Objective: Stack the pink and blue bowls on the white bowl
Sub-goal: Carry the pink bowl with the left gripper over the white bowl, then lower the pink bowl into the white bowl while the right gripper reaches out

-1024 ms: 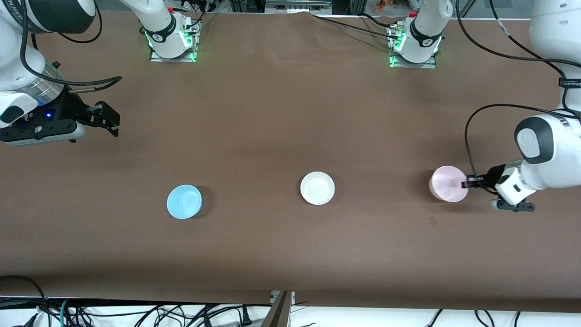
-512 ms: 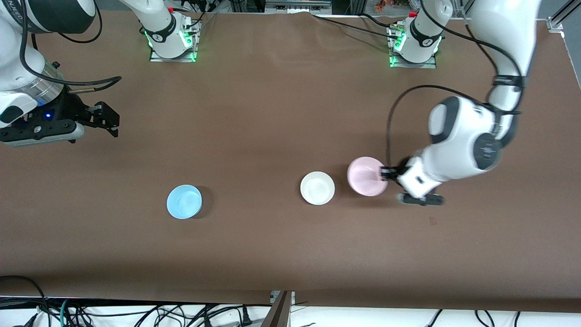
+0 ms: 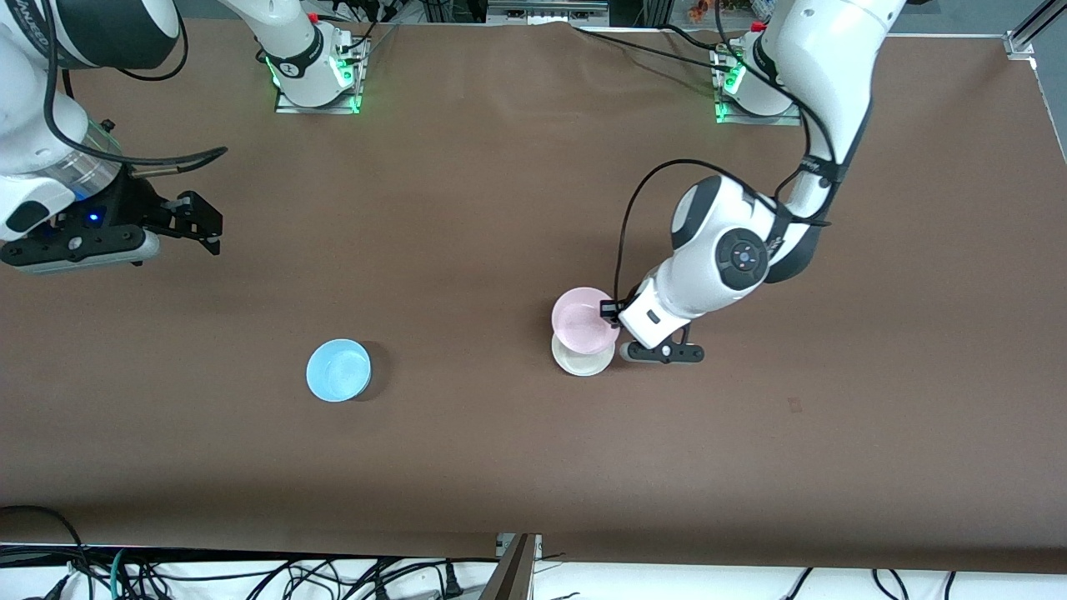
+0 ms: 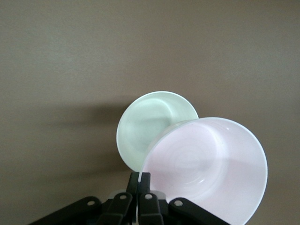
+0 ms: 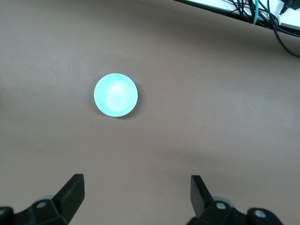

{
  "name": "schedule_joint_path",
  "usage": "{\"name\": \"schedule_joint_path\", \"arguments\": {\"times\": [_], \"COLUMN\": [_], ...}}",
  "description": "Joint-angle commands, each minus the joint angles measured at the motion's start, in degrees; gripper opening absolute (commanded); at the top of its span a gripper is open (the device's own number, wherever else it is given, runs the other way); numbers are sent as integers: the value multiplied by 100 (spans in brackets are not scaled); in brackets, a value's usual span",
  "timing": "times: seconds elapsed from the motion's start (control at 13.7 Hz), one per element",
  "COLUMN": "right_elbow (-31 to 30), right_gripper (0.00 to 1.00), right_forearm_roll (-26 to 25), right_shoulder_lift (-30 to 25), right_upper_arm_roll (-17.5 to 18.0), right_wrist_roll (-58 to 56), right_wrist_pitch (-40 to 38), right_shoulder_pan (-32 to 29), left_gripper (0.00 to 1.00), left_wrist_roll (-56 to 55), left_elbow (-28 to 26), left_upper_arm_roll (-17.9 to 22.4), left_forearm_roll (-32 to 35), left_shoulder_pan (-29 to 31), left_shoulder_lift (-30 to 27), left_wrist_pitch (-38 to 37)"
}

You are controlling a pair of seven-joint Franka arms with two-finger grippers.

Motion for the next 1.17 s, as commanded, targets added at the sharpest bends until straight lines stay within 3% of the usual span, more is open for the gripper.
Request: {"name": "schedule_joint_path", "arguments": {"times": [0.0,0.8,1.1], "right_elbow": [-43,-52,-43], "right_gripper": [100,100,100], "right_forearm_roll": [-43,160,151], "right_shoulder_lift": [37,204,554], "right_upper_arm_roll": [61,70,70], "right_wrist_roll": [19,19,10], "right_wrist_pitch": [205,197,214], "right_shoulder_pan": [-59,-50,-50], "left_gripper": [0,0,0], "left_wrist_roll": [-37,-28,-28], "left_elbow": [367,349,349], "left_upper_arm_roll": [68,77,86], "left_forearm_roll": [-45,412,509], "left_shoulder_pan": [-152,-100,-92], "left_shoulder_lift": [351,572,616], "left_wrist_pitch": [74,259,320]}}
